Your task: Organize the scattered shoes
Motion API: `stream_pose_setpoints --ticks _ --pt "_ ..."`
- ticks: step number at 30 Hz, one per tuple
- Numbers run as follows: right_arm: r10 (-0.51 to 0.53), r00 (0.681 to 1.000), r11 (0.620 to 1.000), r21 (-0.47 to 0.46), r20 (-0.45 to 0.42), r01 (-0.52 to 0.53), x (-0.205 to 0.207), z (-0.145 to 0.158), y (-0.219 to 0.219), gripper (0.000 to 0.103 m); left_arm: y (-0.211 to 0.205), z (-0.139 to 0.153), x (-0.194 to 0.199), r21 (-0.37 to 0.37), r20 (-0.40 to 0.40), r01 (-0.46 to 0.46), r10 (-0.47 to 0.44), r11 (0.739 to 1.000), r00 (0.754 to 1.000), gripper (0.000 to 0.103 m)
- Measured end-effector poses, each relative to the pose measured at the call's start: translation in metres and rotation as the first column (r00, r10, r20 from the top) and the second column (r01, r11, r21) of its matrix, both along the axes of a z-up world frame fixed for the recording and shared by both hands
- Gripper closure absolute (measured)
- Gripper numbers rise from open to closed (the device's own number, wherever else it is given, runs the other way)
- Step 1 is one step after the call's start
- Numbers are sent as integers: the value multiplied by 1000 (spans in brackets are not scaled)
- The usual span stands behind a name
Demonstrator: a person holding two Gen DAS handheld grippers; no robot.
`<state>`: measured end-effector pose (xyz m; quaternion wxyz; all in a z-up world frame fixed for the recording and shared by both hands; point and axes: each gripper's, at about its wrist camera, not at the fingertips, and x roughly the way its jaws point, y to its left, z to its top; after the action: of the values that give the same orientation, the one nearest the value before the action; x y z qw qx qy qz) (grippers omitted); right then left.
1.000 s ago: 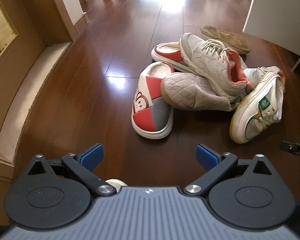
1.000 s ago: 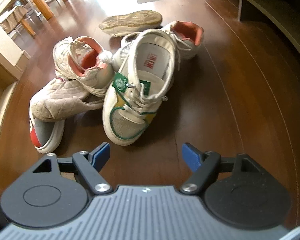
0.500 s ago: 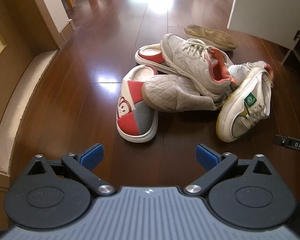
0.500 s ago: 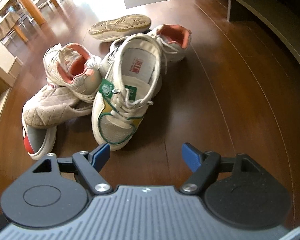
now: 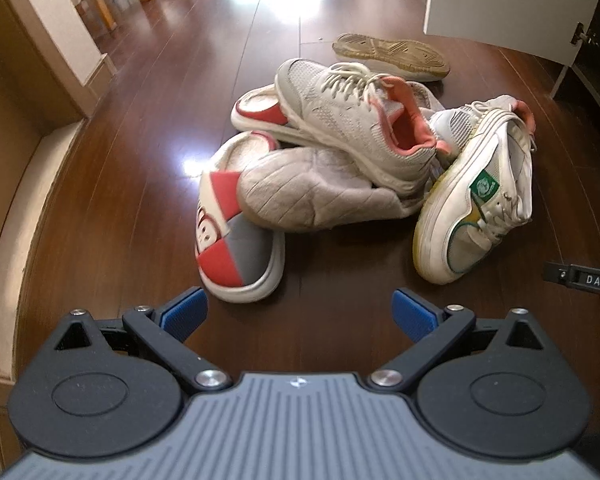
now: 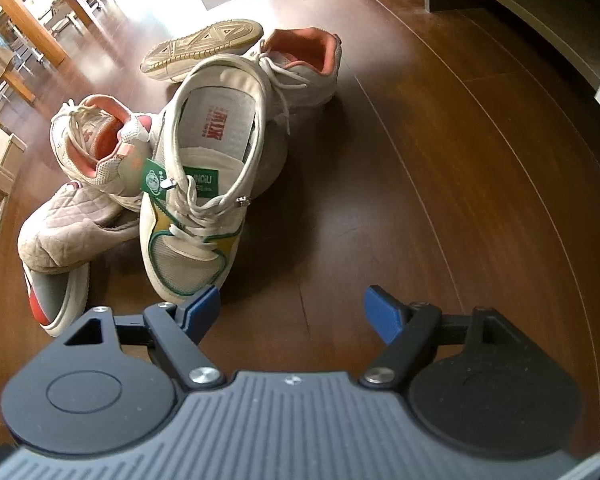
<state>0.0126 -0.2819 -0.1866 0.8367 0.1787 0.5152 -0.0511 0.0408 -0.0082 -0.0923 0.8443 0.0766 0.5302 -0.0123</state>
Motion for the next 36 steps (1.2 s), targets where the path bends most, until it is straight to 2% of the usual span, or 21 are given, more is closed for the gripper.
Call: stream_pose_setpoints --ticks 3,4,9,11,13,18,21,26,29,32,36 --pt "5 1000 1000 -6 18 -5 11 -1 -2 26 -11 -7 10 -11 -7 8 -8 1000 1000 3" --pt "1 1000 1000 -2 30 -1 15 0 -3 29 -15 -10 13 -22 -11 11 -12 1000 1000 3" --pt "-36 996 999 -20 76 38 46 2 -8 53 -31 -26 26 -26 -25 41 -42 999 999 3" --pt "-54 995 999 5 88 54 57 -2 -10 73 -34 -30 27 -18 -28 51 -51 999 998 3" --pt "-84 993 996 32 80 81 68 -10 -13 79 -34 -33 27 -16 -33 55 -56 998 998 3" --pt "-144 989 983 119 44 138 78 -29 -19 80 -28 -43 29 -17 -64 35 -36 999 997 3" --pt "-202 978 965 181 45 191 68 -32 -25 78 -25 -45 29 -25 -73 20 -22 999 997 3" --pt "-262 959 951 200 111 237 48 -18 -30 67 -23 -44 28 -40 -75 18 -21 999 997 3" --pt "-207 957 970 166 202 175 44 0 -24 67 -24 -41 31 -35 -59 26 -28 999 998 3" --pt "-117 970 987 133 212 90 60 12 -15 60 -27 -31 42 -27 -34 30 -31 999 999 3" --pt "-37 972 994 106 233 13 80 26 -5 60 -36 -14 68 -10 -3 76 -76 997 997 3"
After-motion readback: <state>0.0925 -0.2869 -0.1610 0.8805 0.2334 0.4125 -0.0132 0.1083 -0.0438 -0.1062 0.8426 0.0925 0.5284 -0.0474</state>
